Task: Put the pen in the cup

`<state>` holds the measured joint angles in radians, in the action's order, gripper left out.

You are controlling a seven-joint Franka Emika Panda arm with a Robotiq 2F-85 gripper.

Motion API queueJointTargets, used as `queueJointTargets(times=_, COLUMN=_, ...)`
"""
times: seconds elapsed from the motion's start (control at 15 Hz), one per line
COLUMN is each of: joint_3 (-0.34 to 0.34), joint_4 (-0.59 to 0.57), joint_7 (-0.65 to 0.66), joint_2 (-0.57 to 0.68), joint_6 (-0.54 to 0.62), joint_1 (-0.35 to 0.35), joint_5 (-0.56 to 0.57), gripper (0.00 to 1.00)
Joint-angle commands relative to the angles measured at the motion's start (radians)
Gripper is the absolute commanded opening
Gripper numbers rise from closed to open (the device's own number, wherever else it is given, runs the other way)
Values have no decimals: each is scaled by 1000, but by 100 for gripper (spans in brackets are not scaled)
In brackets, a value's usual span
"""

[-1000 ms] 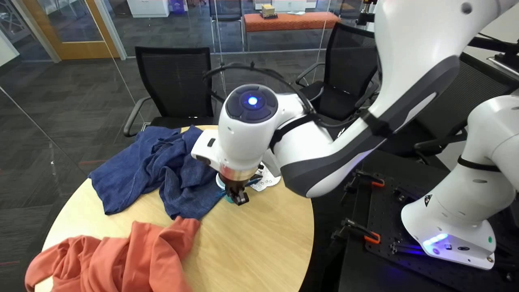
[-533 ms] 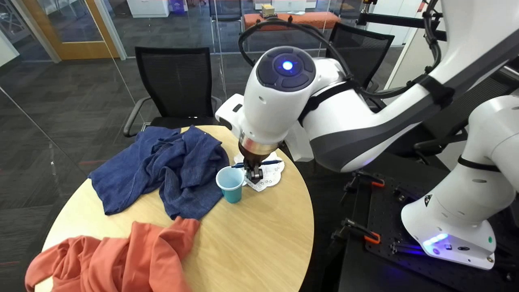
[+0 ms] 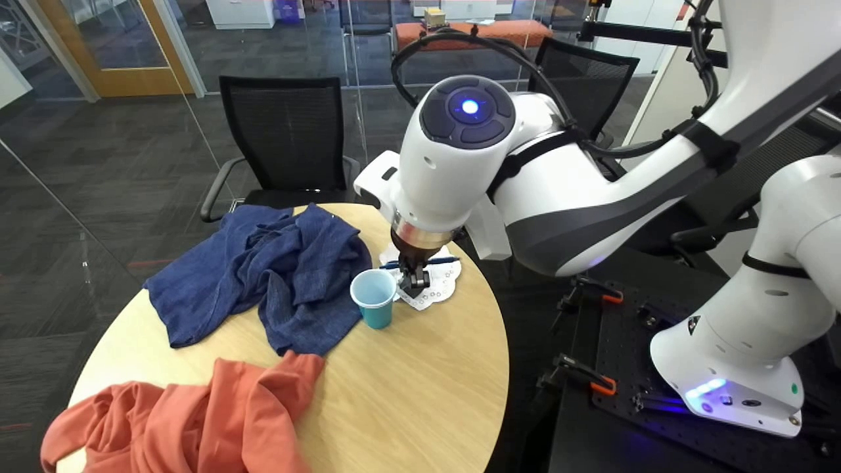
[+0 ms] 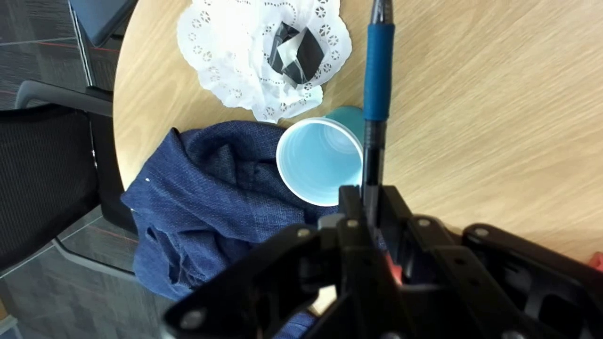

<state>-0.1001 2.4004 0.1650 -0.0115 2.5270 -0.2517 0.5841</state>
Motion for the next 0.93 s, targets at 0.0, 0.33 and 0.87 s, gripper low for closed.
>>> queueJointTargets(times=0.0, joint_3=-9, joint_4=-49, joint_7=47, joint_2=27, joint_6=-48, joint_1=57, joint_5=63, gripper=4)
queueJointTargets(times=0.33, joint_3=20, joint_4=-105, joint_7=-18, joint_2=61, joint_6=-50, joint_1=122, joint_5=26, gripper=4)
queueJointTargets(times=0.87, joint_3=28, joint_4=-117, joint_7=-410, joint_2=78, joint_6=64, joint_1=184, joint_5=-303, gripper=4)
